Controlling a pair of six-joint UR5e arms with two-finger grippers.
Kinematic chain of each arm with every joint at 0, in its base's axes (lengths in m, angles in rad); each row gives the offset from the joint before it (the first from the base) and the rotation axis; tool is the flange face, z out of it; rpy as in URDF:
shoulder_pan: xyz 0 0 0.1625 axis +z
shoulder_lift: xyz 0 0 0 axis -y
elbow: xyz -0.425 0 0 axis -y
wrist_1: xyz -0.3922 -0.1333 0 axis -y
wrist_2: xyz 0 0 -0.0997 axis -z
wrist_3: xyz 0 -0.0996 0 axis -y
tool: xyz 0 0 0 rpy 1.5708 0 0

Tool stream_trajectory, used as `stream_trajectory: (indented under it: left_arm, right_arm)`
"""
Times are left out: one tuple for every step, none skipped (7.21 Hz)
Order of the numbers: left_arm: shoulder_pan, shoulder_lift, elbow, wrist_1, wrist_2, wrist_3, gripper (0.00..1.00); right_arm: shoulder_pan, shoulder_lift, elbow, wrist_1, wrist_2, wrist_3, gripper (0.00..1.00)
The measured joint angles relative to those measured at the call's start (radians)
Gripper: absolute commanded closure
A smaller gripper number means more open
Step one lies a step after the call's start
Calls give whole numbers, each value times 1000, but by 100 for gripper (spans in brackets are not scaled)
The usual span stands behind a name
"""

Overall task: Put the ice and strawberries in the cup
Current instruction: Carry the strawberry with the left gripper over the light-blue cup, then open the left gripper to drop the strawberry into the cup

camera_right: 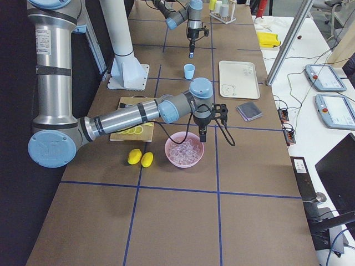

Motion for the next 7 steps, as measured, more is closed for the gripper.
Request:
stream_trajectory:
  left_arm:
    - [9,-24,25,0,13,-1,83]
    - [24,-33,38,0,27,-2,62]
    - [42,-36,43,0,48,-3,36]
    - [54,-38,43,-2,64,-4,19]
    - [59,-37,43,-4,70,-4,16]
    - [61,-36,43,-6,72,-4,13]
    - [61,-35,41,-7,73,-3,13]
  right_arm:
    - [0,0,0,1,0,0,0]
    - [0,0,0,1,0,0,0]
    - [0,1,0,2,1,0,0]
    - [0,2,1,2,2,0,0]
    - [0,3,2,2,4,0,0]
    - [0,3,2,2,4,1,0]
    - [0,4,2,2,4,1,0]
